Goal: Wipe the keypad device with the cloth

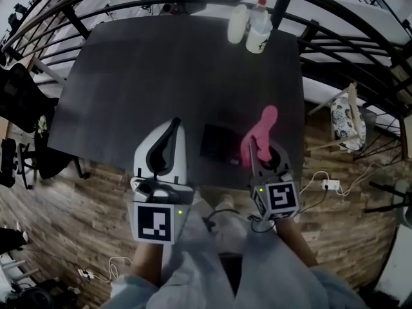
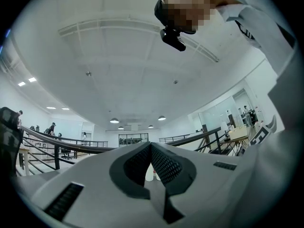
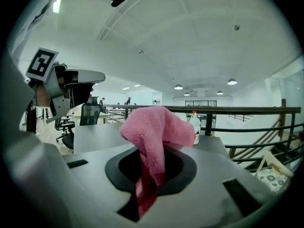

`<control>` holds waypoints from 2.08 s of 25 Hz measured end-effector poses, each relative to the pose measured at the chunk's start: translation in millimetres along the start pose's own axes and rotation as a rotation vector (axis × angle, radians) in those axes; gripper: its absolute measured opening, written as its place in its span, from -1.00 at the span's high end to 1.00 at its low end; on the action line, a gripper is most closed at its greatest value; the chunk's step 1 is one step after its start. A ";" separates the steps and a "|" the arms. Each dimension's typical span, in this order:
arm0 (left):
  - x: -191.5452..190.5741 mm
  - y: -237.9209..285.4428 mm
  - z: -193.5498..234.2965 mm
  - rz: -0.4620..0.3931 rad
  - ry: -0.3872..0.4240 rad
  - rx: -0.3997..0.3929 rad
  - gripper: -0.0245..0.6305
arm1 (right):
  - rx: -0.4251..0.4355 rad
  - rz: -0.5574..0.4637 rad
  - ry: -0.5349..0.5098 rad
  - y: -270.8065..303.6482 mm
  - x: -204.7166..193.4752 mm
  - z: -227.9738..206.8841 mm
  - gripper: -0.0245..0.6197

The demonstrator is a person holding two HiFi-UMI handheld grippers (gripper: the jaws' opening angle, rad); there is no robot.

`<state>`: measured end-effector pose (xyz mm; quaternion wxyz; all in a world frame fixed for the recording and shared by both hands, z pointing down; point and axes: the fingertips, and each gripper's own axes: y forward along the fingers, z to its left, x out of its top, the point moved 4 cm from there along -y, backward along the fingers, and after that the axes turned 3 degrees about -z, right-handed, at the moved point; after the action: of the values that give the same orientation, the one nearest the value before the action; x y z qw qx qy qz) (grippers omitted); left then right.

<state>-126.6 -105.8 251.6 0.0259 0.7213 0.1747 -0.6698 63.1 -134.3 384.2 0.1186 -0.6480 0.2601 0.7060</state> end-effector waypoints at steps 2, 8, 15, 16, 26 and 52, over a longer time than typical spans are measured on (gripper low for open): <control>-2.1 -0.4 4.3 0.004 -0.006 0.004 0.92 | 0.009 0.013 -0.012 8.1 -5.9 3.8 0.80; -5.1 -4.3 21.4 0.010 -0.006 0.027 0.92 | 0.079 0.065 -0.080 42.4 -18.5 27.1 0.80; -5.4 -12.8 44.0 0.023 0.000 0.073 0.92 | 0.179 0.109 -0.113 79.3 -28.8 68.4 0.80; -5.4 -13.5 45.8 0.025 0.002 0.078 0.92 | 0.191 0.109 -0.113 83.4 -30.8 73.5 0.80; -8.4 -17.4 52.7 0.036 0.003 0.094 0.92 | 0.328 0.195 -0.163 85.8 -73.8 115.6 0.80; -5.5 0.1 46.2 0.002 0.001 0.076 0.92 | 0.172 0.331 -0.109 6.5 -110.0 44.2 0.80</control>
<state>-171.0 -119.6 252.3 -0.0010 0.7223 0.1482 -0.6755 36.7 -98.0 494.1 0.0699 -0.5449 0.4156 0.7249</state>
